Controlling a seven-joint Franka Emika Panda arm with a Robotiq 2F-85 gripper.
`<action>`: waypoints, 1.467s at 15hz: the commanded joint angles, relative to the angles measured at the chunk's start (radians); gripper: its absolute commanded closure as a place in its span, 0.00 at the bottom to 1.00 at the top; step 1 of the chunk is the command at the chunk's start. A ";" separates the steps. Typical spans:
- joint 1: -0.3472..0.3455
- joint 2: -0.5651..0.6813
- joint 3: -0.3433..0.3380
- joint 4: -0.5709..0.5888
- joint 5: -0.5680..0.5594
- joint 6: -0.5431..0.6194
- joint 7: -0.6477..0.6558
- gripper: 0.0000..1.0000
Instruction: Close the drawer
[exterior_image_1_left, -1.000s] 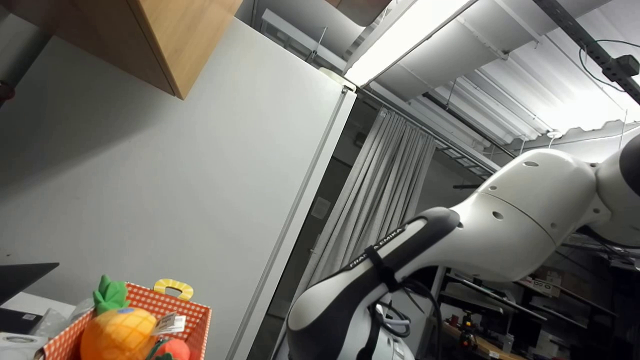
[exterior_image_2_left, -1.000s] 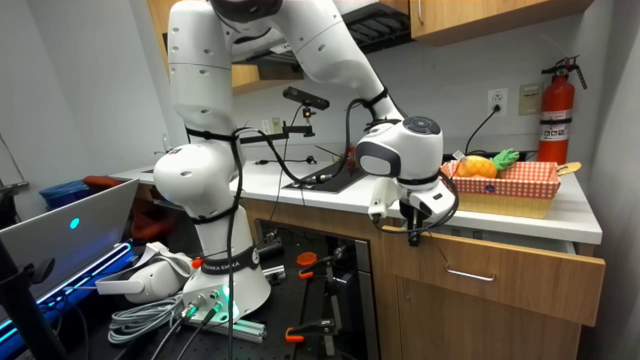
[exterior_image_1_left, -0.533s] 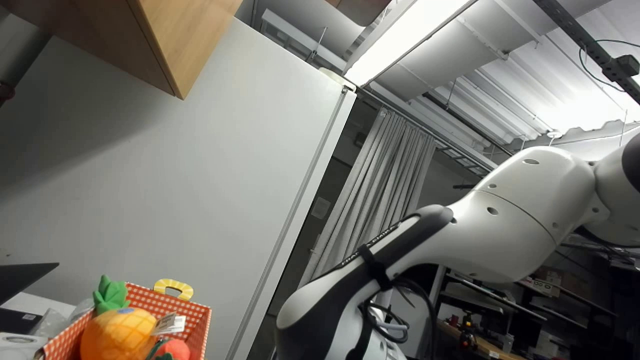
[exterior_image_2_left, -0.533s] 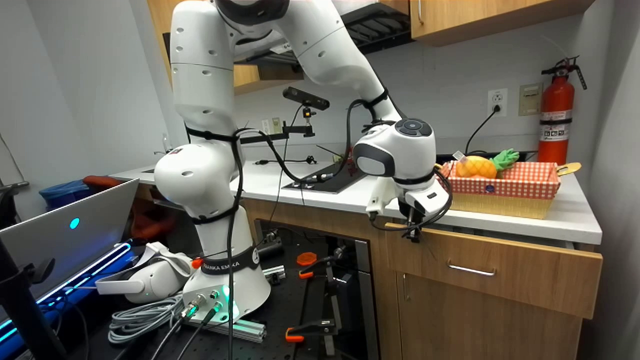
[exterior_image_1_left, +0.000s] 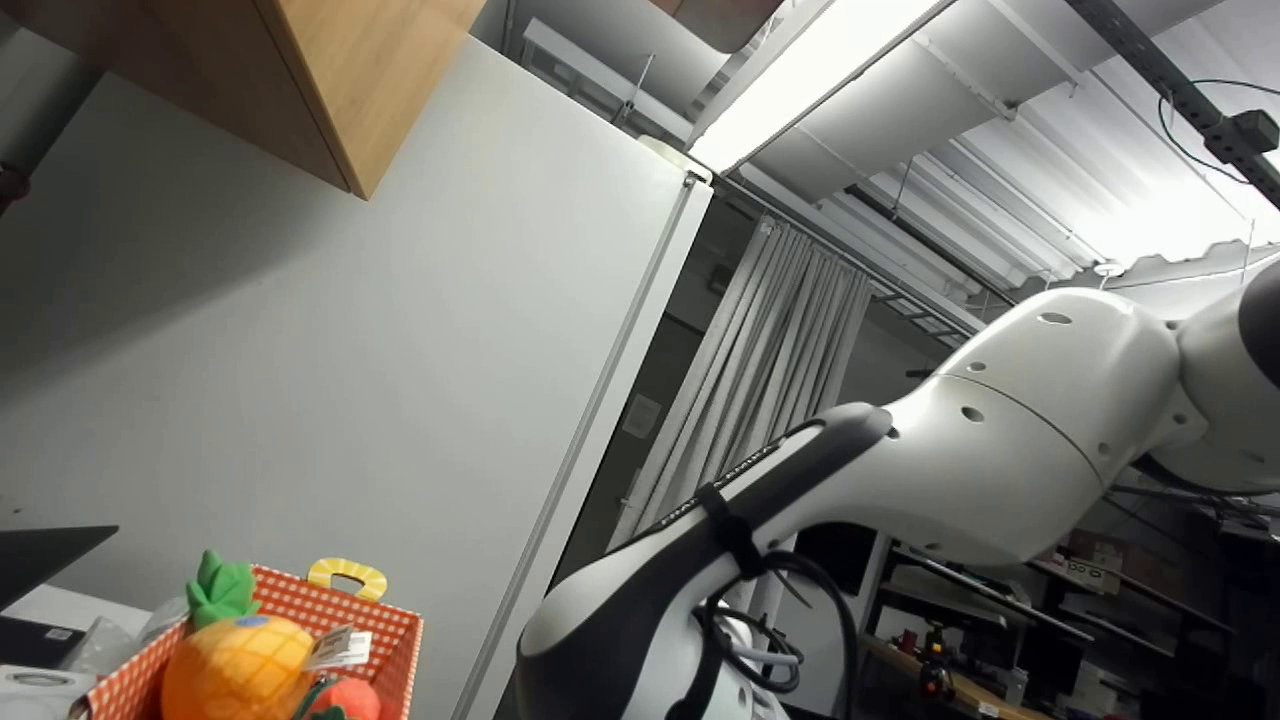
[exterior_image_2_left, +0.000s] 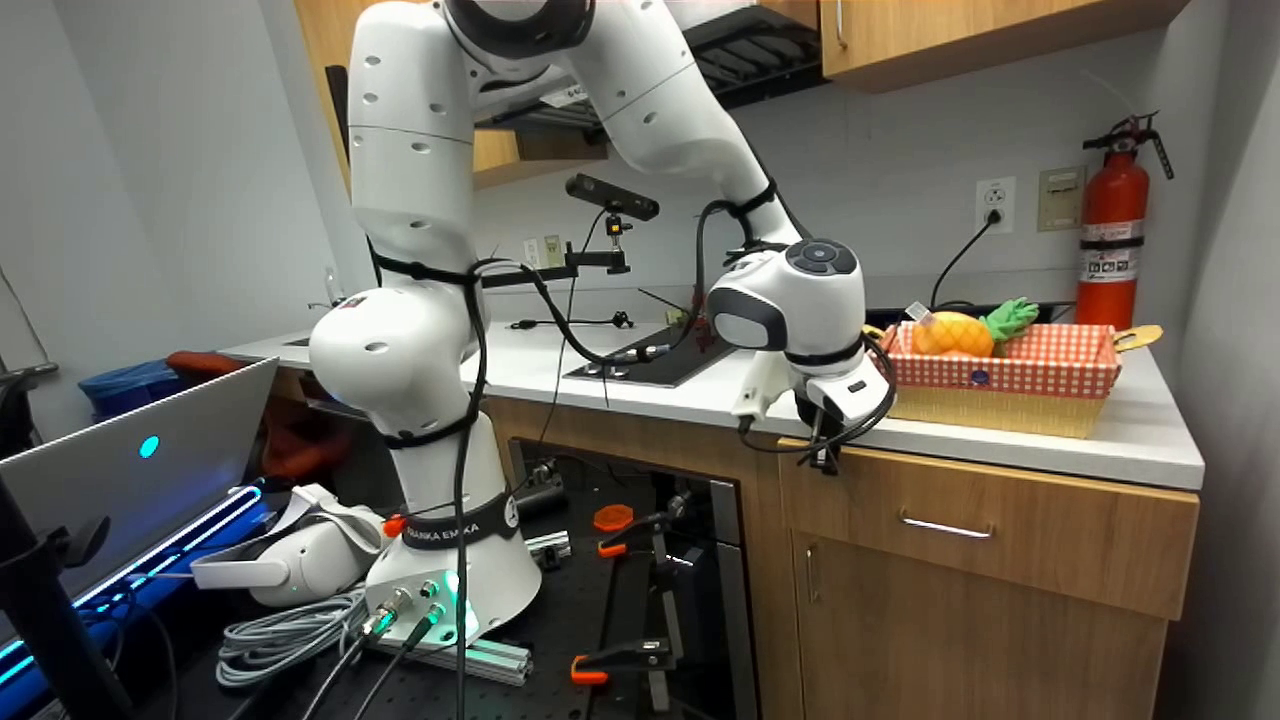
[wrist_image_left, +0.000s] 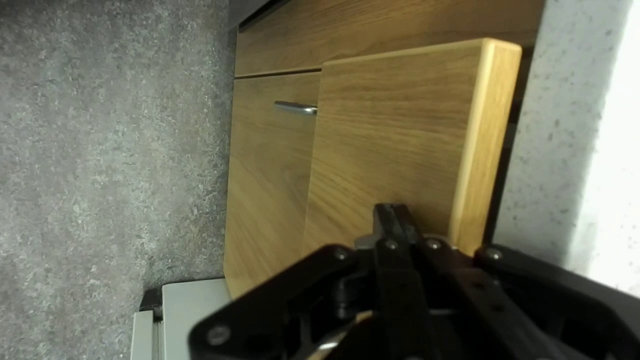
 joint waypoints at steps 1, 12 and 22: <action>-0.006 -0.005 -0.015 0.020 -0.021 -0.017 0.013 1.00; -0.062 -0.080 -0.206 0.100 -0.284 -0.259 0.008 1.00; -0.117 -0.162 -0.300 0.187 -0.282 -0.436 -0.074 1.00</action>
